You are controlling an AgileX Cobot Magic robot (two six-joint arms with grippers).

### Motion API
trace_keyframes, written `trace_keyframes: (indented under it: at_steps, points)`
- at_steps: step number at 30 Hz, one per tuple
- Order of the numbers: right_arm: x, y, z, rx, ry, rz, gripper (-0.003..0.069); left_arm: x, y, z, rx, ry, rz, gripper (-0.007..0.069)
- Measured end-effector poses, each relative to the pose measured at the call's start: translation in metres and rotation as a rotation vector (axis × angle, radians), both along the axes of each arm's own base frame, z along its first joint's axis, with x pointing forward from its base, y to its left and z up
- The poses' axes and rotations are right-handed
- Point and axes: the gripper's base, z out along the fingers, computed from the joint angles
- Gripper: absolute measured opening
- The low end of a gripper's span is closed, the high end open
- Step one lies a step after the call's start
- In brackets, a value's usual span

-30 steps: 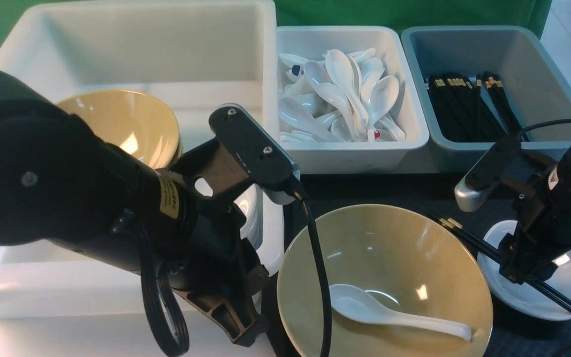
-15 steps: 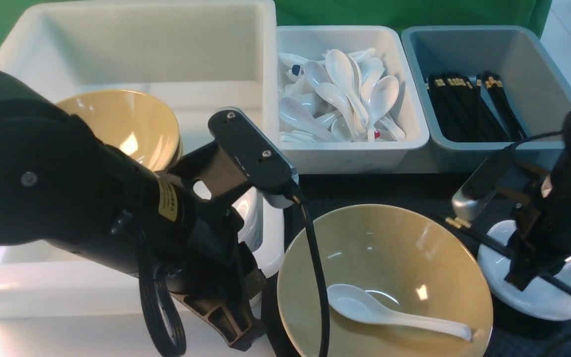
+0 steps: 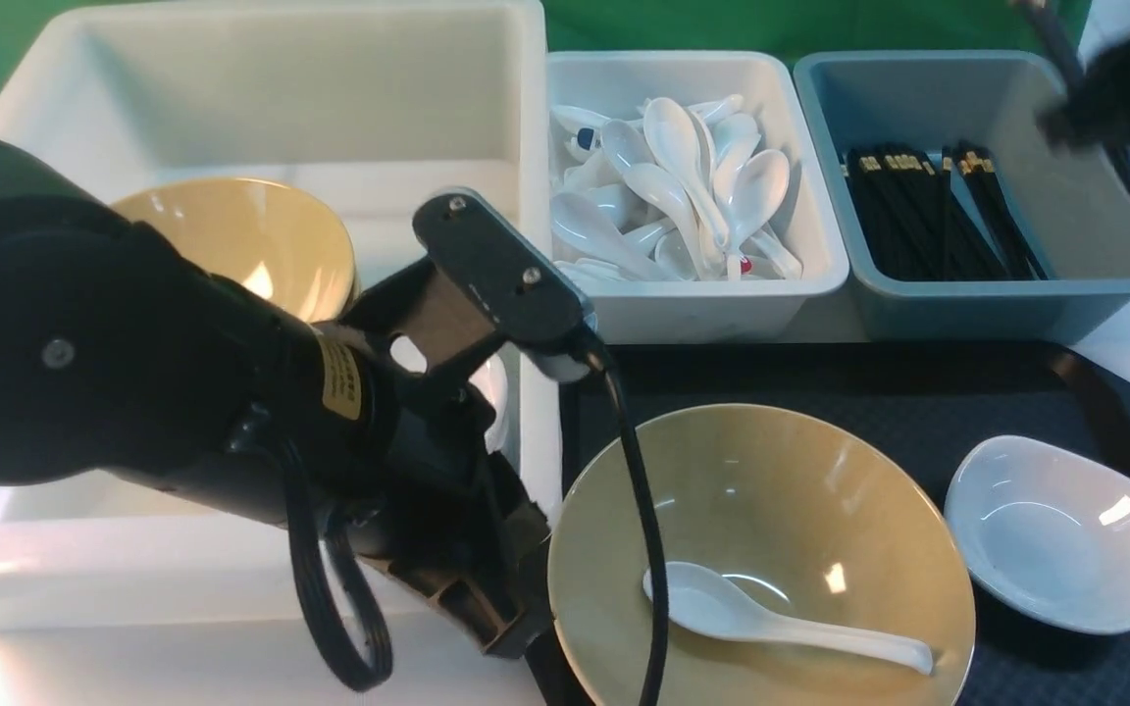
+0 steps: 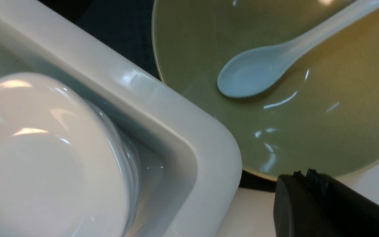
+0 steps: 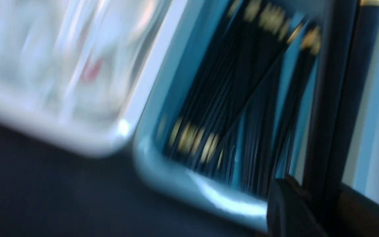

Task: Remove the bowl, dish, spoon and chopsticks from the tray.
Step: Use the right arm to put the chopsticks into the small storage box on the right, then use the right arm to grab the soup spoon in the middle

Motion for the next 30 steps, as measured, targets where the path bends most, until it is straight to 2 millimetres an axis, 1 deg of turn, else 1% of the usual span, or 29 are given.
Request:
trace_keyframes:
  at_steps: [2,3,4,5,6,7,8,9,10,11,12,13,14,15,16,17,18,19,21,22,23,25,26,27,28,29,30]
  points:
    - [0.022,-0.003,0.001,0.042,-0.063,-0.044,0.0148,0.002,-0.002,0.002,-0.036,-0.009,0.026,-0.0011]
    - [0.031,-0.004,-0.003,0.059,-0.074,-0.062,0.0148,0.002,-0.002,0.002,-0.045,-0.013,0.033,-0.0011]
    - [0.045,-0.005,-0.008,0.086,-0.096,-0.089,0.0148,0.003,-0.003,0.003,-0.062,-0.022,0.041,-0.0011]
    - [0.065,-0.008,-0.018,0.121,-0.126,-0.122,0.0148,0.004,-0.005,0.005,-0.085,-0.030,0.049,-0.0011]
    - [0.079,-0.008,-0.023,0.158,-0.162,-0.149,0.0148,0.005,-0.006,0.006,-0.102,-0.035,0.055,-0.0011]
    - [0.094,-0.008,-0.033,0.186,-0.183,-0.168,0.0148,0.006,-0.007,0.007,-0.120,-0.039,0.063,-0.0011]
    - [0.096,-0.009,-0.035,0.190,-0.185,-0.172,0.0148,0.006,-0.007,0.007,-0.123,-0.040,0.064,-0.0011]
    - [0.111,-0.010,-0.048,0.208,-0.197,-0.185,0.0148,0.006,-0.008,0.008,-0.140,-0.041,0.072,-0.0011]
    - [0.122,-0.009,-0.061,0.215,-0.197,-0.190,0.0148,0.006,-0.008,0.008,-0.150,-0.040,0.076,-0.0011]
    - [0.126,-0.009,-0.065,0.216,-0.195,-0.190,0.0148,0.006,-0.008,0.008,-0.151,-0.039,0.076,-0.0011]
    - [0.131,-0.009,-0.073,0.215,-0.187,-0.191,0.0154,0.006,-0.008,0.008,-0.153,-0.036,0.079,-0.0011]
    - [0.139,-0.008,-0.086,0.213,-0.167,-0.195,0.0177,0.006,-0.009,0.008,-0.157,-0.031,0.083,-0.0011]
    - [0.143,-0.008,-0.094,0.211,-0.148,-0.198,0.0200,0.006,-0.009,0.008,-0.156,-0.030,0.083,-0.0011]
    - [0.144,-0.008,-0.099,0.207,-0.125,-0.203,0.0241,0.006,-0.009,0.008,-0.156,-0.028,0.083,-0.0011]
    - [0.143,-0.008,-0.102,0.200,-0.076,-0.214,0.0318,0.006,-0.009,0.008,-0.157,-0.027,0.083,-0.0011]
    - [0.143,-0.008,-0.101,0.202,-0.078,-0.214,0.0318,0.006,-0.009,0.008,-0.157,-0.027,0.083,-0.0011]
    - [0.141,-0.009,-0.101,0.197,-0.042,-0.221,0.0368,0.006,-0.009,0.008,-0.156,-0.026,0.083,-0.0011]
    - [0.137,-0.008,-0.097,0.186,-0.002,-0.215,0.0422,0.006,-0.008,0.008,-0.148,-0.034,0.080,-0.0011]
    - [0.125,-0.006,-0.081,0.146,0.077,-0.141,0.0496,0.003,-0.002,0.011,-0.112,-0.045,0.077,-0.0011]
    - [0.123,-0.006,-0.079,0.138,0.082,-0.132,0.0505,0.002,-0.001,0.011,-0.110,-0.051,0.076,-0.0011]
    - [0.112,-0.004,-0.066,0.120,0.123,-0.072,0.0527,-0.003,0.006,0.015,-0.076,-0.056,0.072,-0.0011]
    - [0.089,0.001,-0.038,0.116,0.170,0.032,0.0537,-0.015,0.021,0.024,-0.044,-0.064,0.080,-0.0011]
    - [0.085,0.001,-0.033,0.109,0.177,0.049,0.0538,-0.017,0.024,0.026,-0.039,-0.067,0.082,-0.0011]
    - [0.074,0.005,-0.021,0.103,0.197,0.093,0.0538,-0.023,0.030,0.031,-0.036,-0.076,0.082,-0.0011]
    - [0.067,0.008,-0.014,0.101,0.202,0.118,0.0538,-0.028,0.036,0.034,-0.026,-0.077,0.081,-0.0011]
    - [0.051,0.014,0.002,0.090,0.201,0.166,0.0534,-0.035,0.043,0.039,-0.024,-0.083,0.080,-0.0011]
    - [0.036,0.020,0.014,0.080,0.188,0.203,0.0531,-0.040,0.048,0.043,-0.028,-0.087,0.079,-0.0011]
